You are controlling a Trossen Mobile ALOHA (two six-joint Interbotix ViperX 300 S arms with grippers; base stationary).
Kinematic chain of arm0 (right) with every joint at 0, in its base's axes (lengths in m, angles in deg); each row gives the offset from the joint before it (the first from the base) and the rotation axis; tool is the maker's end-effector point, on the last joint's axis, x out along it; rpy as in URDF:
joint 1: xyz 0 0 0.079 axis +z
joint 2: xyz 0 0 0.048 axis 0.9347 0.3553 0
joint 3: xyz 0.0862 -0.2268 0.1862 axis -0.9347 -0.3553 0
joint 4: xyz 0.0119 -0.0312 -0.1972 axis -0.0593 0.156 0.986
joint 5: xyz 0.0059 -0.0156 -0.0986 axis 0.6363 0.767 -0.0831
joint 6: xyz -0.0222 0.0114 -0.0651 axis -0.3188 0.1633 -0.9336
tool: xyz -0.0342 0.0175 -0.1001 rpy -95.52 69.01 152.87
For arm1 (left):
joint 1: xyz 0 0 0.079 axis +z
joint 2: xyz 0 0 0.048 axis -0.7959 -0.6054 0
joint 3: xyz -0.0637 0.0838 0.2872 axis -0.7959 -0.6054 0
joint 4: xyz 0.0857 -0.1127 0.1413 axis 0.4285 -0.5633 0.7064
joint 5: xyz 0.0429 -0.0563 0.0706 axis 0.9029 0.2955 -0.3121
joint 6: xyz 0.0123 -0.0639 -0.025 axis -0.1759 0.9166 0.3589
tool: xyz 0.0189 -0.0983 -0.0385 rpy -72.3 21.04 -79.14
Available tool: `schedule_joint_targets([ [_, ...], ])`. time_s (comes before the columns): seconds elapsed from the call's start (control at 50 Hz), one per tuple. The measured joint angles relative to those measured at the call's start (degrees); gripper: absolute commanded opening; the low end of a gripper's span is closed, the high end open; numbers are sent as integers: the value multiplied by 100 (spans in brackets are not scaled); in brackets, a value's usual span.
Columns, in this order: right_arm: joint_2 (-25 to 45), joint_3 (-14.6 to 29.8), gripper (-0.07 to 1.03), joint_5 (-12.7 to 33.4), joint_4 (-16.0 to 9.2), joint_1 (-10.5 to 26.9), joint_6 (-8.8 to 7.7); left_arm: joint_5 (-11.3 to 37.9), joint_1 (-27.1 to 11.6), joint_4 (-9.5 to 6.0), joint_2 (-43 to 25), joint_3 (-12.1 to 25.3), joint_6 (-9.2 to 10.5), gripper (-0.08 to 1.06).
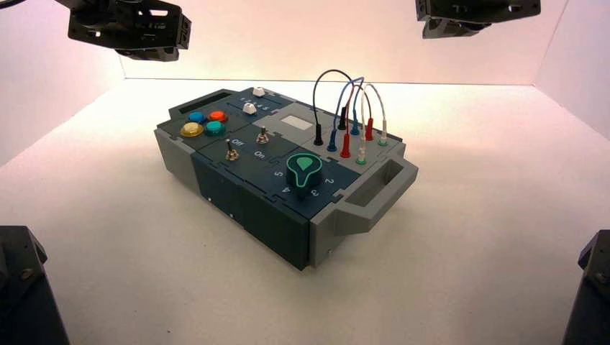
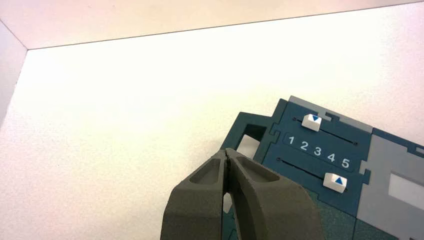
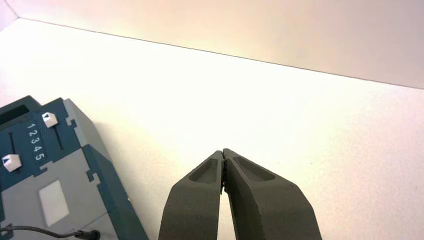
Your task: Flip the top switch on with the right gripper.
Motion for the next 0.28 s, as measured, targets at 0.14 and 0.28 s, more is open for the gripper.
schedule_joint_targets([
  [0.14, -9, -35, -2, -18, 0, 0, 35, 0, 0, 0, 0, 0, 18, -3],
  [0.28, -9, -44, -2, -26, 0, 0, 35, -9, 0, -9, 0, 0, 35, -3],
])
